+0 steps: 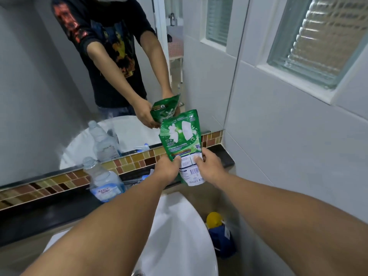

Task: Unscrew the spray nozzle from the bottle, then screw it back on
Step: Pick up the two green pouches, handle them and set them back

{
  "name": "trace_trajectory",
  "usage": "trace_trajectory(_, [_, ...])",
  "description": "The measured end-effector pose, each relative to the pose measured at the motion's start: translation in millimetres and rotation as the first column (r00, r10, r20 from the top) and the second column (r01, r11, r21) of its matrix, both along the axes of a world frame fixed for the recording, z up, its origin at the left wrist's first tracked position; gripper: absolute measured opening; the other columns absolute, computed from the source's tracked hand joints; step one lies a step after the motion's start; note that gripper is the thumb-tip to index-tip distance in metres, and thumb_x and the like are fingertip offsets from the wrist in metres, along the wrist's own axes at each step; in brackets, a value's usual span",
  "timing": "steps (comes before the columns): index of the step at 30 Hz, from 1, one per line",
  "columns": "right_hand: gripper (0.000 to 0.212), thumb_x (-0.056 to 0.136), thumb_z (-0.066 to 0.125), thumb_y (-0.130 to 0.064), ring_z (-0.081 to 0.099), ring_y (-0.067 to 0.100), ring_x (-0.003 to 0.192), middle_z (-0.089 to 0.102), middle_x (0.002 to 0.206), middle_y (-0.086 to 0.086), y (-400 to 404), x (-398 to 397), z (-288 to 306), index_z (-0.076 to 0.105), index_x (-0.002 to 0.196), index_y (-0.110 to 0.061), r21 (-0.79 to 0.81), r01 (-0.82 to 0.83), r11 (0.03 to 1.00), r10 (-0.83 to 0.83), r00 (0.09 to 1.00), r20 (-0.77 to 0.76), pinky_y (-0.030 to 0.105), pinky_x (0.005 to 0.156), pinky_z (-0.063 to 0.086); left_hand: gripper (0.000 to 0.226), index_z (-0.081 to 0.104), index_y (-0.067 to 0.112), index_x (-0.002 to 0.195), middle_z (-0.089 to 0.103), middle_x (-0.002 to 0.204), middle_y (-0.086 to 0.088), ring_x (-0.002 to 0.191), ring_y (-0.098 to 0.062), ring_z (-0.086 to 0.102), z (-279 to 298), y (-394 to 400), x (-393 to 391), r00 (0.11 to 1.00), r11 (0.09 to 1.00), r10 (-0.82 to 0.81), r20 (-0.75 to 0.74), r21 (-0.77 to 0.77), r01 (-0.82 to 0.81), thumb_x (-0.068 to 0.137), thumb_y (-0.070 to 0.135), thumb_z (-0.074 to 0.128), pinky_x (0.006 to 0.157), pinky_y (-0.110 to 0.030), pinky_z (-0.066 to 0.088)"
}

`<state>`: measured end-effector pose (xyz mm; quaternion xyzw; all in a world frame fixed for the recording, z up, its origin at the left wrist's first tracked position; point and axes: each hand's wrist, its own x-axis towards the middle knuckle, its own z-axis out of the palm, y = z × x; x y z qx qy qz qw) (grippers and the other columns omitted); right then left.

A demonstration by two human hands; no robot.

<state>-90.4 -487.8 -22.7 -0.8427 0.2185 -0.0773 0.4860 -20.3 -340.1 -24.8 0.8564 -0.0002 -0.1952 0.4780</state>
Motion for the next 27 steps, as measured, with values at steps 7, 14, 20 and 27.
trace_trajectory(7, [0.014, 0.105, 0.055, -0.027, 0.068, 0.021, 0.094, 0.071, 0.109, 0.001, 60, 7, 29, 0.066, 0.114, -0.026, -0.083, -0.062, 0.995, 0.064, 0.998, 0.029, 0.04, 0.081, 0.058, 0.042, 0.066, 0.01, 0.13, 0.073, 0.126, -0.015, 0.115, -0.037, 0.068, 22, 62, 4, 0.997, 0.999, 0.035, 0.065, -0.026, -0.033, 0.107, 0.043, 0.053, 0.104, -0.047, 0.055])
trace_trajectory(14, [0.018, 0.106, 0.054, -0.03, 0.064, 0.018, 0.091, 0.072, 0.108, -0.003, 104, 15, 52, 0.065, 0.119, -0.028, -0.247, -0.146, 0.958, 0.166, 0.984, 0.06, 0.031, 0.068, 0.048, 0.047, 0.061, 0.003, 0.129, 0.073, 0.123, -0.018, 0.113, -0.039, 0.071, 30, 108, 7, 0.988, 0.982, 0.155, 0.013, -0.108, -0.153, 0.105, 0.044, 0.055, 0.103, -0.051, 0.057])
trace_trajectory(20, [0.019, 0.107, 0.048, -0.032, 0.065, 0.031, 0.096, 0.073, 0.108, 0.006, 128, 16, 71, 0.062, 0.117, -0.022, -0.38, -0.226, 0.897, 0.253, 0.967, 0.022, 0.048, 0.084, 0.055, 0.048, 0.058, 0.007, 0.13, 0.077, 0.115, -0.013, 0.089, -0.029, 0.078, 32, 127, 5, 0.96, 0.925, 0.268, -0.081, -0.257, -0.28, 0.105, 0.047, 0.053, 0.078, -0.038, 0.062])
trace_trajectory(27, [0.018, 0.108, 0.045, -0.035, 0.063, 0.034, 0.089, 0.071, 0.102, 0.009, 135, 17, 89, 0.058, 0.109, -0.022, -0.512, -0.278, 0.812, 0.307, 0.951, -0.03, 0.047, 0.074, 0.055, 0.048, 0.06, 0.007, 0.132, 0.08, 0.114, -0.012, 0.072, -0.017, 0.072, 43, 146, 8, 0.954, 0.905, 0.271, -0.128, -0.305, -0.298, 0.109, 0.046, 0.043, 0.062, -0.032, 0.054])
